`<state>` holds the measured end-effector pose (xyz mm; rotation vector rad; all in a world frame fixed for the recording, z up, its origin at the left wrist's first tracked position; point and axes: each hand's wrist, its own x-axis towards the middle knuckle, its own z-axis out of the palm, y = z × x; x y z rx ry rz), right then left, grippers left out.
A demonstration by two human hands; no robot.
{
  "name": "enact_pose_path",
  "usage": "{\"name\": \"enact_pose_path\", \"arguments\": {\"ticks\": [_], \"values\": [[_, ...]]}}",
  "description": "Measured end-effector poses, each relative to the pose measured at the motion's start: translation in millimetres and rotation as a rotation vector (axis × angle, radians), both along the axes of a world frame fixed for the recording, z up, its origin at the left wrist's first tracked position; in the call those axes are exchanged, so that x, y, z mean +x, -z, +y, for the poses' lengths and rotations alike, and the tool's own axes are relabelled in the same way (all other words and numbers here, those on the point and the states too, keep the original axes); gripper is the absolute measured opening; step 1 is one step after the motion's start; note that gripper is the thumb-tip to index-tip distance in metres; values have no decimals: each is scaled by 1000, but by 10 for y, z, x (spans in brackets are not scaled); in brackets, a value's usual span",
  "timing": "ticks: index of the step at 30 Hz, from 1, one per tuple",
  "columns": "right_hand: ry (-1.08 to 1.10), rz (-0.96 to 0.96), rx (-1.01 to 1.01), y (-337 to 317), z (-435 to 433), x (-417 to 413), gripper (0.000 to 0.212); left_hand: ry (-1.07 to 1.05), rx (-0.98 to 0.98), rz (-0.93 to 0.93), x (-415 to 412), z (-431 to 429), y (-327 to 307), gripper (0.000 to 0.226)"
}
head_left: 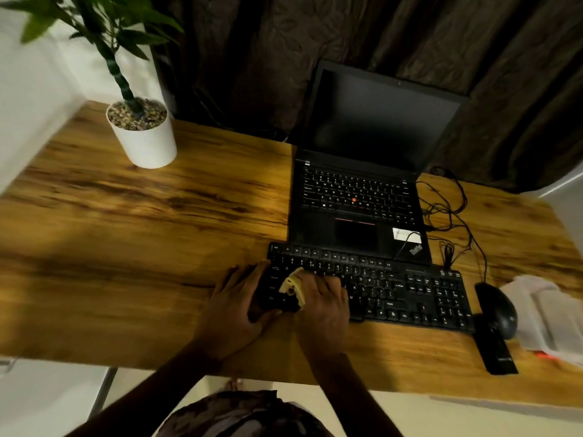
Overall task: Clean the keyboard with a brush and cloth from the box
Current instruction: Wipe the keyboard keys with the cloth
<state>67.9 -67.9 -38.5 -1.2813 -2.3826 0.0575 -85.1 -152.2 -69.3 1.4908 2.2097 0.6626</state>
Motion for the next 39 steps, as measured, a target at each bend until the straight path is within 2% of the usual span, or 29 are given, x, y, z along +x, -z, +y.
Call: {"name": "enact_pose_path", "arguments": {"ticks": [3, 8, 12, 20, 25, 29, 32, 36, 39], "values": [[9, -2, -2, 1, -9, 28, 32, 4, 0, -2, -5, -1, 1, 95], [-65, -18, -92, 8, -83, -352, 52, 14, -3, -24, -22, -6, 22, 102], [-139, 45, -102, 60, -36, -351, 52, 16, -23, -9, -22, -4, 13, 104], [-283, -18, -143, -48, 19, -410, 49, -7, -19, -47, -55, 27, 84, 107], [-288, -67, -68, -69, 194, -364, 46, -40, -5, -52, -16, 25, -28, 109], [-182, -28, 15, -70, 246, -202, 45, -35, 24, -37, 5, 14, -48, 104], [-84, -1, -6, -84, 225, -169, 50, -30, 26, -34, 1, 15, -40, 103], [-141, -14, -115, -80, 128, -423, 49, -22, 30, -28, -15, 21, -13, 105], [-162, -54, -101, -62, 136, -467, 46, -33, 22, -26, -18, 18, 2, 104]]}}
